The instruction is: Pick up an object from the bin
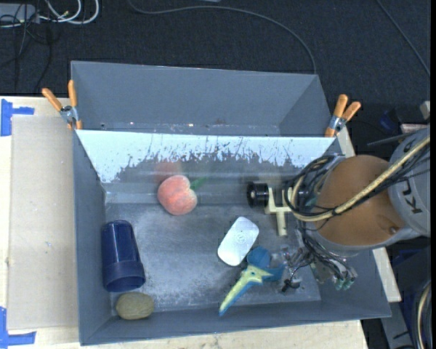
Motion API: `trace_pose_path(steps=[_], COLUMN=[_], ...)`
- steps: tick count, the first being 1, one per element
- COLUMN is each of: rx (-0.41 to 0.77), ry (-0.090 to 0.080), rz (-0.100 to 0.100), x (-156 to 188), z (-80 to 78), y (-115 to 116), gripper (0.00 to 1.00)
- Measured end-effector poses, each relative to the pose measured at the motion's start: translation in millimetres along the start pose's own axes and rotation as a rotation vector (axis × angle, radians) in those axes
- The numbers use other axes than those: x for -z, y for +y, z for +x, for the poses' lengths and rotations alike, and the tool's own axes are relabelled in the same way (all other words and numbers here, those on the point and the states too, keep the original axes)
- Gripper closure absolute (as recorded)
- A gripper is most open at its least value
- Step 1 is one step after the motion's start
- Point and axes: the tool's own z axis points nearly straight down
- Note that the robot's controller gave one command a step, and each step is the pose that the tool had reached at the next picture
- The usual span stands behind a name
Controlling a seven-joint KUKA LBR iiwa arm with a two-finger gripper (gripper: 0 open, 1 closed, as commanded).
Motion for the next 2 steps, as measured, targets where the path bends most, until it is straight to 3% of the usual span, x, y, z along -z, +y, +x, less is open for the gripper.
trace_pose_path(steps=[2], rx=[0.003], ry=[0.0], rz=[0.0], x=[28.0], z=[-0.3], y=[0.6], gripper=[1.0])
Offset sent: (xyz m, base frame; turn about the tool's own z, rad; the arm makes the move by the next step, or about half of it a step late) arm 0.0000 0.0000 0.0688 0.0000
